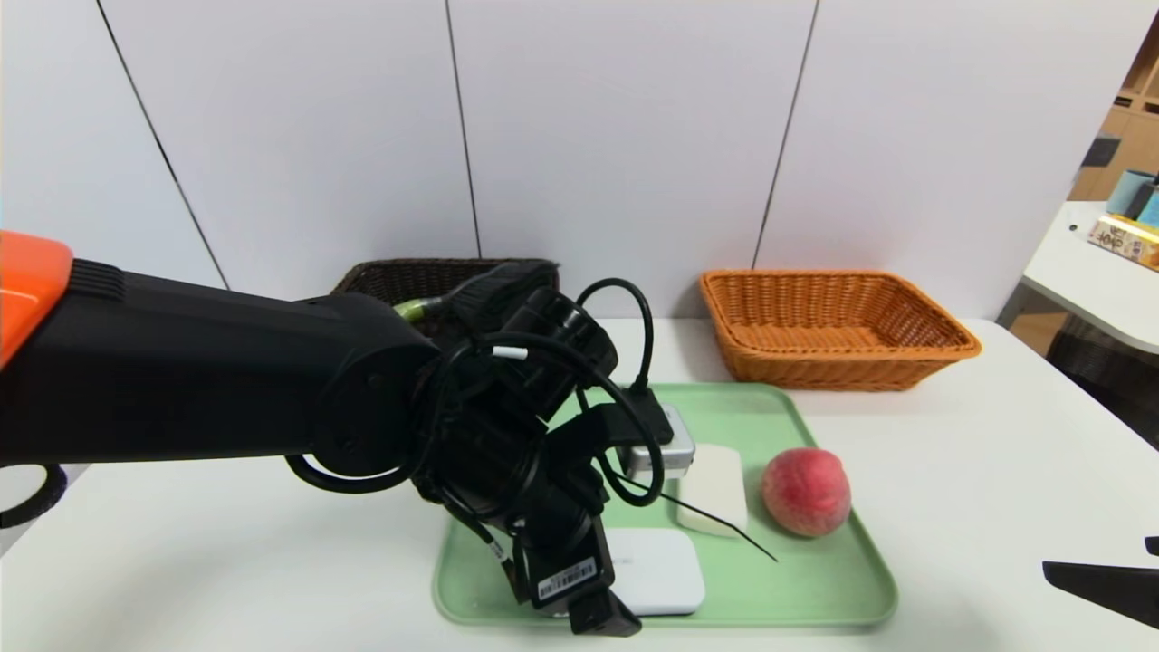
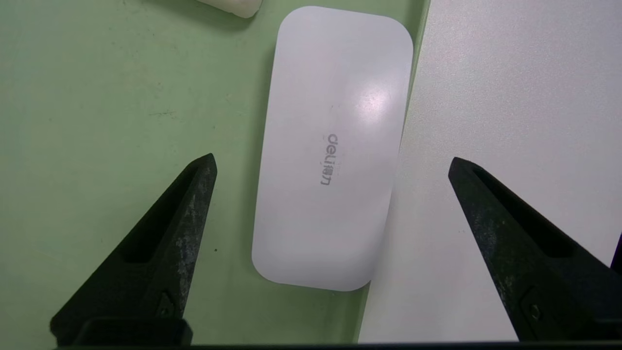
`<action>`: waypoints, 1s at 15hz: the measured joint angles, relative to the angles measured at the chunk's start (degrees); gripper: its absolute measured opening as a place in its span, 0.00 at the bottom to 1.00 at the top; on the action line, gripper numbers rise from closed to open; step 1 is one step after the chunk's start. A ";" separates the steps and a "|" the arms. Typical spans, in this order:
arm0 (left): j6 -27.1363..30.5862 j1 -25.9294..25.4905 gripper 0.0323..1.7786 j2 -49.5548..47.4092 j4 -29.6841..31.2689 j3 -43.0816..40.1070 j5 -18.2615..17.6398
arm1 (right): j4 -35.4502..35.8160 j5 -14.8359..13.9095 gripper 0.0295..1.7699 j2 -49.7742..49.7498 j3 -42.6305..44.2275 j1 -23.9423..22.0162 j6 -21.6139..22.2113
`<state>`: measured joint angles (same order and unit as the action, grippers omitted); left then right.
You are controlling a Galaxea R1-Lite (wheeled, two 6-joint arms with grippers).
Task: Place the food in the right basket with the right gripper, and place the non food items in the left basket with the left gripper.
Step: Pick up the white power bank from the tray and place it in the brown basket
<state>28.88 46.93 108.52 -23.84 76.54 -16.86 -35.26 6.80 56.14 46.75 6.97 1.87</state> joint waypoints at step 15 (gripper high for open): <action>2.32 0.09 0.95 2.04 2.00 -0.28 0.44 | -0.24 -0.02 0.96 -1.29 -0.34 -0.15 -0.05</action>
<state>31.20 47.02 110.56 -21.85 76.26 -16.42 -35.50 6.78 54.85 46.41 6.83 1.82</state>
